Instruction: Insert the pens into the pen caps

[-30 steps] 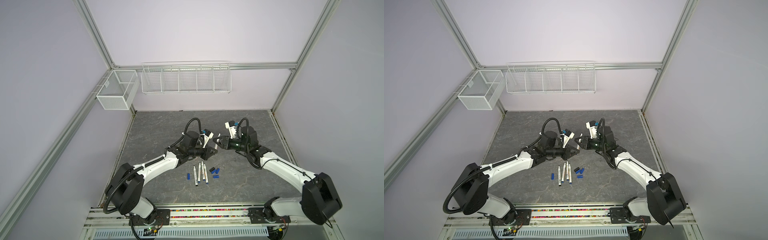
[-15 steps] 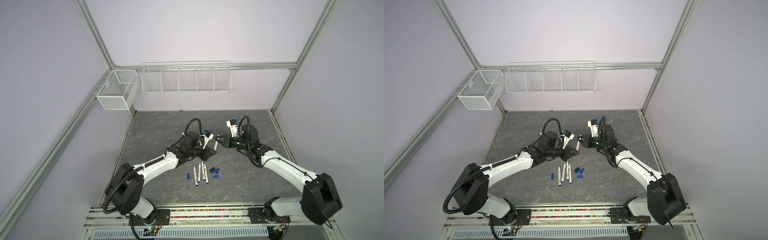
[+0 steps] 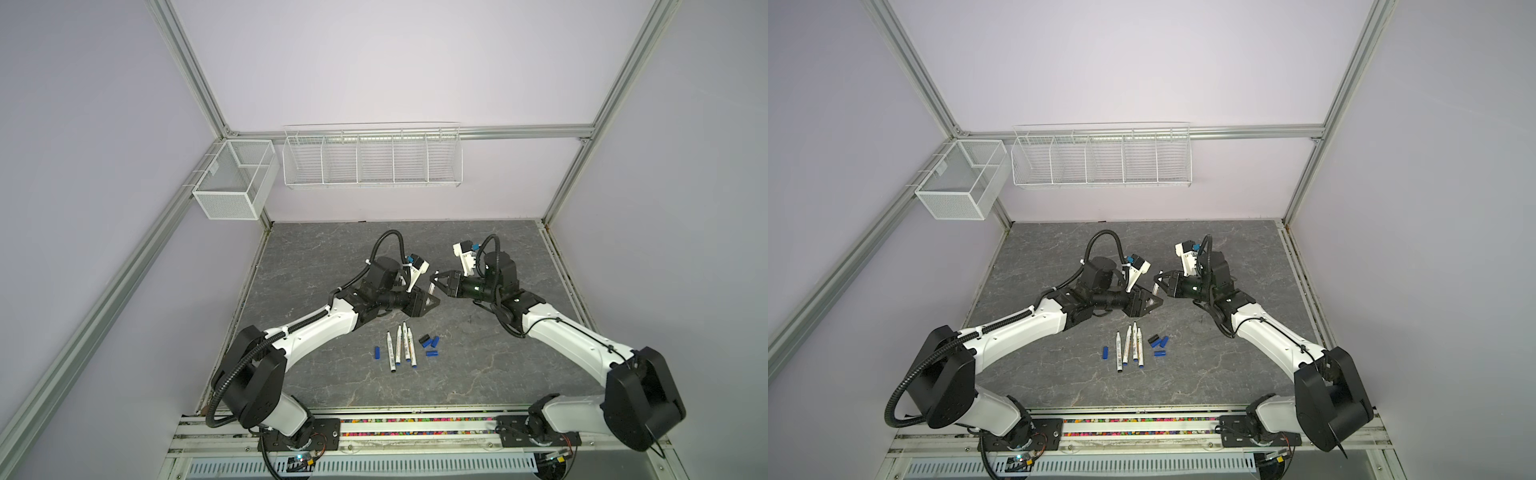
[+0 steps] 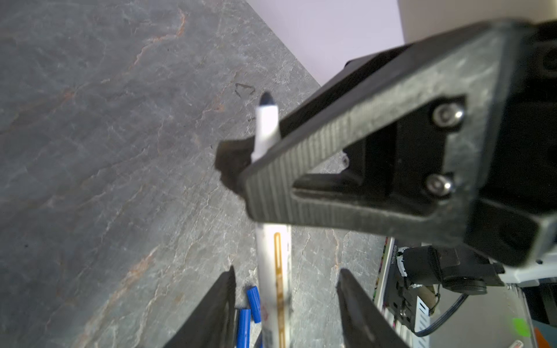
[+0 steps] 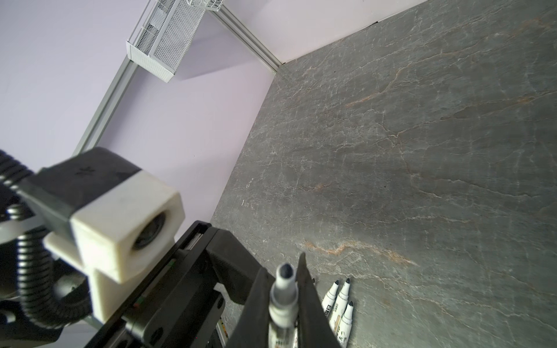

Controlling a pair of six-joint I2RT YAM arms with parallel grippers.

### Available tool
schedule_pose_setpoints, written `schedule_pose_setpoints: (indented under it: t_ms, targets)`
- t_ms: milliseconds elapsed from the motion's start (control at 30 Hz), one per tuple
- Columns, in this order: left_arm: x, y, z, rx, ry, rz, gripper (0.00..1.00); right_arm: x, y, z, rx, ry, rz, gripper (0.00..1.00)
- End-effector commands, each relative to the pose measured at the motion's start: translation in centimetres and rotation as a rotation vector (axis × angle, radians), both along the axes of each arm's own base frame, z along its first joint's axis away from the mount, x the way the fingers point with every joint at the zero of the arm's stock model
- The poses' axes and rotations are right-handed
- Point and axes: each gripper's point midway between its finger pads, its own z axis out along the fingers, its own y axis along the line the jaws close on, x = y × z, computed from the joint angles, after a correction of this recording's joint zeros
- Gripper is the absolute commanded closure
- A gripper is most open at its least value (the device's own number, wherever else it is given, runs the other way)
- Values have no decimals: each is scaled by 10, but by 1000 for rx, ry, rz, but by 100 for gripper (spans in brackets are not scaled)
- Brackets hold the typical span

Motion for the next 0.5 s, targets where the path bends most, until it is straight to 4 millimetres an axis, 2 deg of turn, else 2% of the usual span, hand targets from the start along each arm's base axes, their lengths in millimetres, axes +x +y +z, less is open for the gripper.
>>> schedule_pose_setpoints:
  t_ms: [0,233,267,333,367,433,467]
  targets:
    - [4,-6,2,-2,-5,-18,49,-6,0,10,37,-19,10,91]
    - [7,-9,3,2,-12,-19,68,-6,-3,11,40,-24,-6,91]
    - [7,-8,4,0,-13,-18,74,-6,-3,11,39,-23,-8,91]
    - [6,-7,5,-6,-16,-15,94,-6,-5,8,34,-19,-17,91]
    - [6,-6,6,-10,-18,-9,100,-6,-6,7,29,-17,-25,90]
    - [8,-3,8,-12,-26,19,100,-7,-9,0,11,-8,-31,85]
    - [11,1,6,-3,-26,50,100,-9,-11,-3,-8,-3,-32,76]
